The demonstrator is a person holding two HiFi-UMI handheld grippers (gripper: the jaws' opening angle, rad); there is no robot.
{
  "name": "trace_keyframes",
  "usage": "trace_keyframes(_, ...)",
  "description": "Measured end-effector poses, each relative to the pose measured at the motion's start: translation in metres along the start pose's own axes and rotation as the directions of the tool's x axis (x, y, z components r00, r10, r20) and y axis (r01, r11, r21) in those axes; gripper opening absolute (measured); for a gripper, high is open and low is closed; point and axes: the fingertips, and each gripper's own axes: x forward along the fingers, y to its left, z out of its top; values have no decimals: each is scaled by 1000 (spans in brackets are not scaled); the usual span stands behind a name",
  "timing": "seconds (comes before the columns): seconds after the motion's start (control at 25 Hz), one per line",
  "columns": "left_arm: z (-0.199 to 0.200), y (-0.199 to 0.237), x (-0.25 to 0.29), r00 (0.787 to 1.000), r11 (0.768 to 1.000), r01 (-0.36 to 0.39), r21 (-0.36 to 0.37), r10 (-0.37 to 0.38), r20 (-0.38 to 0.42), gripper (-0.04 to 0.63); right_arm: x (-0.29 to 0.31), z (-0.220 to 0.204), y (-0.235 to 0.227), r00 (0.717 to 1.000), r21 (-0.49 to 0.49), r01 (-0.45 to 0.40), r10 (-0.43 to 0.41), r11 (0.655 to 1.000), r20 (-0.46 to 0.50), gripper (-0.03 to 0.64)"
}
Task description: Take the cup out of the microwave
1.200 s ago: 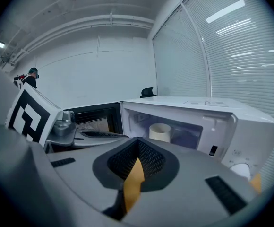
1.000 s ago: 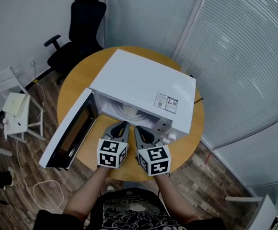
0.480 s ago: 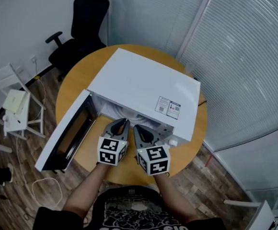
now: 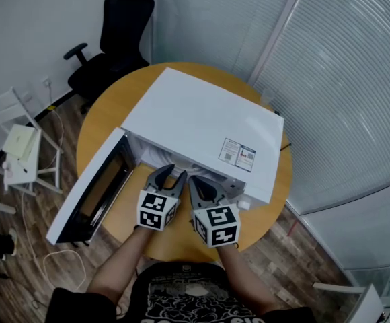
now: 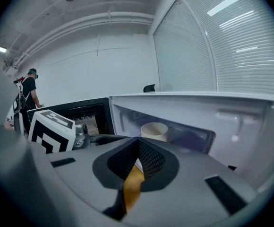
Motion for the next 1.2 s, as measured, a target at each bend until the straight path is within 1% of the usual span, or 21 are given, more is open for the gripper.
trace_keyframes(0.2, 0, 7, 8, 1000, 1000, 4, -7, -4, 9, 206, 6, -2, 0, 1000, -6, -9, 9, 1000, -4, 15)
trace_keyframes(0.4, -4, 11, 16, 1000, 1000, 21, -12, -21, 1, 278, 11, -3, 0, 1000, -10, -19, 19, 1000, -7, 15)
trace_keyframes(0.6, -8, 14, 26, 1000, 1000, 28, -1, -28, -9, 310, 13, -7, -2, 1000, -11, -24, 24, 1000, -19, 15)
trace_keyframes(0.84, -6, 23, 36, 1000, 1000, 16, 8, -16, -17, 373, 17, -8, -6, 999, -14, -25, 24, 1000, -24, 15)
trace_keyframes(1.04, -4, 24, 47, 999, 999, 45, 23, -44, -12, 411, 20, -9, -10, 999, -7, -24, 24, 1000, -24, 15)
trace_keyframes(1.2, -3, 23, 56, 998, 998, 56, 33, -55, -26, 419, 22, -9, -10, 999, -8, -28, 27, 1000, -24, 15)
